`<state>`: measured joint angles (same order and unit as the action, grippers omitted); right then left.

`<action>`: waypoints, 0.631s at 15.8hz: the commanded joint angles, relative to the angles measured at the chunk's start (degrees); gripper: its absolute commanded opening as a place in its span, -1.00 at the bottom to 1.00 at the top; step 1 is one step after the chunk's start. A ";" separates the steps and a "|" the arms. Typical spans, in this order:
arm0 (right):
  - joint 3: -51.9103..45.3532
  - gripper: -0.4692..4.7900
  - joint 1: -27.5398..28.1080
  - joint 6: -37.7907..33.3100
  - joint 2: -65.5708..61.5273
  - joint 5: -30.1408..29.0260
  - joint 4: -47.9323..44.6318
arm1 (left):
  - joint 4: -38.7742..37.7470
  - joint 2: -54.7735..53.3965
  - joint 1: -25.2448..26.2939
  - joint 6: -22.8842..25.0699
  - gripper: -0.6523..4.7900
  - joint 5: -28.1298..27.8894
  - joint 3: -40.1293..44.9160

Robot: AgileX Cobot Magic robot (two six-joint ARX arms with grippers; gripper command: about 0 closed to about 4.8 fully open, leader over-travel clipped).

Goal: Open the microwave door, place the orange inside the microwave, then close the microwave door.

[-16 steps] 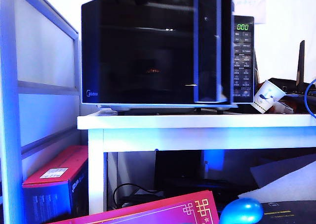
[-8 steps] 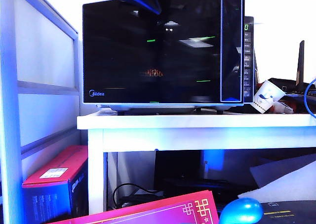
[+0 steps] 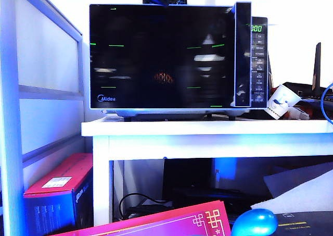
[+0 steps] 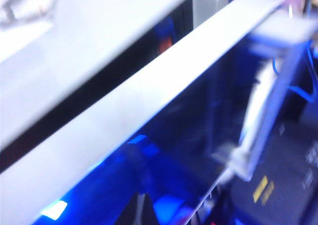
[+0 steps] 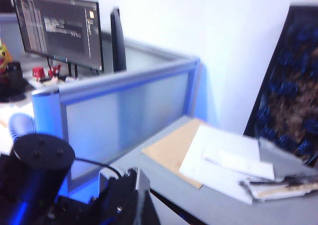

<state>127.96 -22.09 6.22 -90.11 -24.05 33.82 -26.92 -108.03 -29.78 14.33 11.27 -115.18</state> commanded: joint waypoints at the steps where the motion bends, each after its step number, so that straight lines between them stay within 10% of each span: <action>1: 0.33 -0.82 -0.09 -0.33 1.70 0.28 -2.78 | 2.47 -2.38 -0.11 -1.33 -0.77 0.35 -0.02; 10: 0.35 -0.82 -0.09 -0.35 3.08 2.91 -3.67 | 12.59 -9.92 -4.07 -1.22 -0.77 -8.26 -0.09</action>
<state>127.98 -22.09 6.17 -87.35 -21.21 31.07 -17.69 -117.89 -33.61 13.02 5.13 -115.07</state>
